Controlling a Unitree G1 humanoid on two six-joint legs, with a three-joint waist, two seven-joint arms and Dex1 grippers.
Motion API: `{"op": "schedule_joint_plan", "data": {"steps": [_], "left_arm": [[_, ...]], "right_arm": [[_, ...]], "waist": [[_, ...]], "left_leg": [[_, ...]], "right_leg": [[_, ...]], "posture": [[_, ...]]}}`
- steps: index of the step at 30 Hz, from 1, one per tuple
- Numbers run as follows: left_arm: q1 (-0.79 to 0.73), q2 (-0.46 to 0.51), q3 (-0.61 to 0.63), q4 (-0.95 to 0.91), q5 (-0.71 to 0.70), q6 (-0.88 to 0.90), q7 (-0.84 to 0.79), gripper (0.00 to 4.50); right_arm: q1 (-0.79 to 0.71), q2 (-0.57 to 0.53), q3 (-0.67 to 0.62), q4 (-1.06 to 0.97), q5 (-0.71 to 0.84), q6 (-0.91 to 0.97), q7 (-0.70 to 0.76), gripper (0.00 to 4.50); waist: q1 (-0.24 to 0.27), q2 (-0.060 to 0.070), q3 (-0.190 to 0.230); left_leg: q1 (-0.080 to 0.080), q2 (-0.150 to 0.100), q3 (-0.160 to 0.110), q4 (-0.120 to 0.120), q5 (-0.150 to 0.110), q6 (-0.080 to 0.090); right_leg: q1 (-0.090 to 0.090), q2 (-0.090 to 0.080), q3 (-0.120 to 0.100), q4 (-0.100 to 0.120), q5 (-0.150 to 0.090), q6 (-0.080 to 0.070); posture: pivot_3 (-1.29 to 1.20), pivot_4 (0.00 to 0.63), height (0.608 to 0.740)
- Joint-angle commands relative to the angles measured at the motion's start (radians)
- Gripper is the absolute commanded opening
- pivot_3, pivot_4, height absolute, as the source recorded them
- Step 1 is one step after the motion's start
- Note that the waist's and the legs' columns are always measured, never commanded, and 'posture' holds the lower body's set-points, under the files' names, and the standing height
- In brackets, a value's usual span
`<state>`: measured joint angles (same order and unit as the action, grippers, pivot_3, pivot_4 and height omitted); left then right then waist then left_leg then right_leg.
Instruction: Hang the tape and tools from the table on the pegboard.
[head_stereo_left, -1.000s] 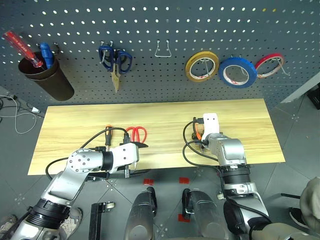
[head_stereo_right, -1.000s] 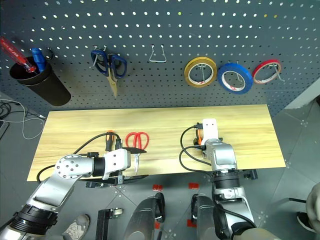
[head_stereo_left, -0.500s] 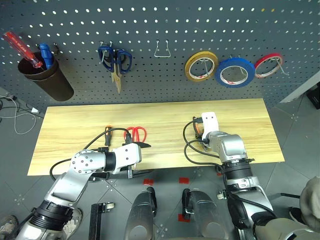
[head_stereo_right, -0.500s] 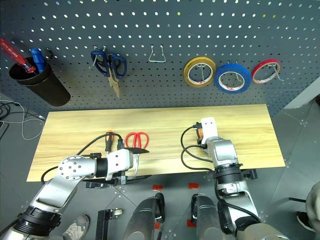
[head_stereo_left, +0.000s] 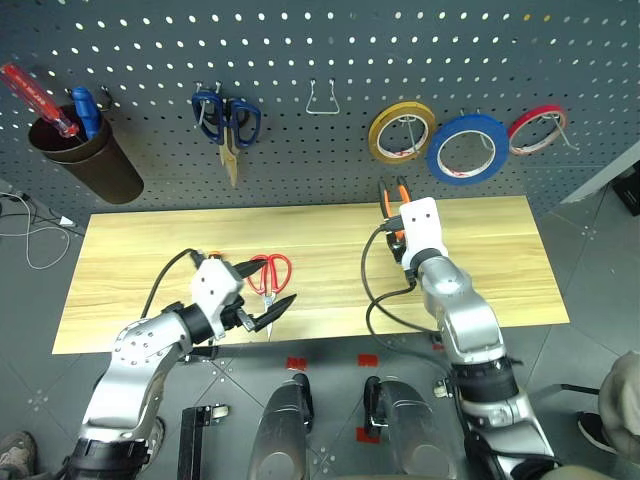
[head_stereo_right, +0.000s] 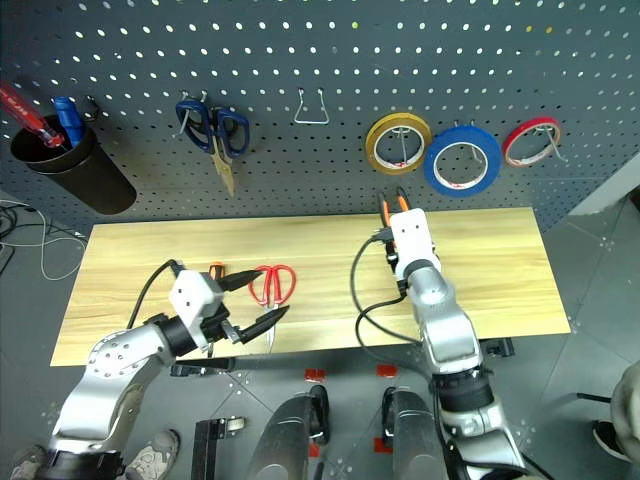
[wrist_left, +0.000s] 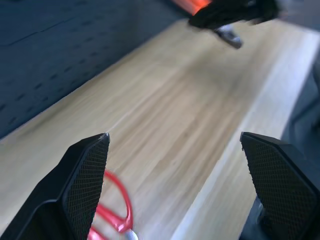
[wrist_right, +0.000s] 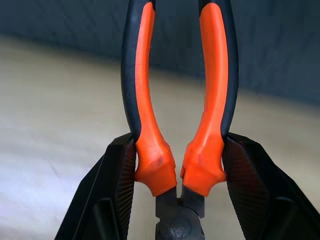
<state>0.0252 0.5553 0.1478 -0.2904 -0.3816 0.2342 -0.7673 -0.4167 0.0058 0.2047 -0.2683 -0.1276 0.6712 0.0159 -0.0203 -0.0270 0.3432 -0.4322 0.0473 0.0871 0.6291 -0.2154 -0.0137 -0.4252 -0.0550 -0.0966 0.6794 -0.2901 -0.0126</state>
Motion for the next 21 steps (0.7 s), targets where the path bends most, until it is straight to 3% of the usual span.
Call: {"op": "schedule_joint_plan", "data": {"steps": [1,7,12,21], "left_arm": [[0.017,0.0,0.074,-0.089,-0.073,0.08,0.06,4.42],[-0.13,-0.028,0.067,-0.092,-0.086,0.175,0.171,4.42],[-0.234,-0.018,0.07,-0.087,-0.106,0.239,0.204,4.42],[-0.363,-0.007,0.043,-0.059,-0.086,0.275,0.214,4.42]], "right_arm": [[0.0,0.066,0.146,-0.178,-0.007,-0.18,0.004,2.27],[-0.225,0.107,0.147,-0.031,-0.065,-0.399,-0.024,2.27],[-0.483,0.098,0.076,0.223,-0.07,-0.575,-0.044,2.27],[-0.748,0.078,-0.023,0.703,-0.066,-0.869,-0.097,2.27]], "waist": [[-0.004,0.0,0.0],[0.02,0.0,0.0],[0.024,-0.001,0.0],[0.025,-0.001,0.0]], "left_leg": [[0.0,0.0,-0.001,0.0,0.0,0.0],[0.001,0.0,-0.004,0.003,0.001,-0.001],[0.001,0.0,-0.004,0.008,0.002,-0.001],[0.0,0.0,-0.002,0.006,0.002,-0.001]], "right_leg": [[0.0,0.0,0.0,0.001,0.0,0.0],[0.002,0.0,-0.003,0.002,0.001,0.008],[0.004,0.0,-0.002,0.002,0.004,0.004],[0.003,0.0,-0.003,0.0,0.005,0.001]], "posture": [[0.04,0.334,0.74],[0.06,0.329,0.74],[0.06,0.329,0.74],[0.11,0.341,0.74]]}}
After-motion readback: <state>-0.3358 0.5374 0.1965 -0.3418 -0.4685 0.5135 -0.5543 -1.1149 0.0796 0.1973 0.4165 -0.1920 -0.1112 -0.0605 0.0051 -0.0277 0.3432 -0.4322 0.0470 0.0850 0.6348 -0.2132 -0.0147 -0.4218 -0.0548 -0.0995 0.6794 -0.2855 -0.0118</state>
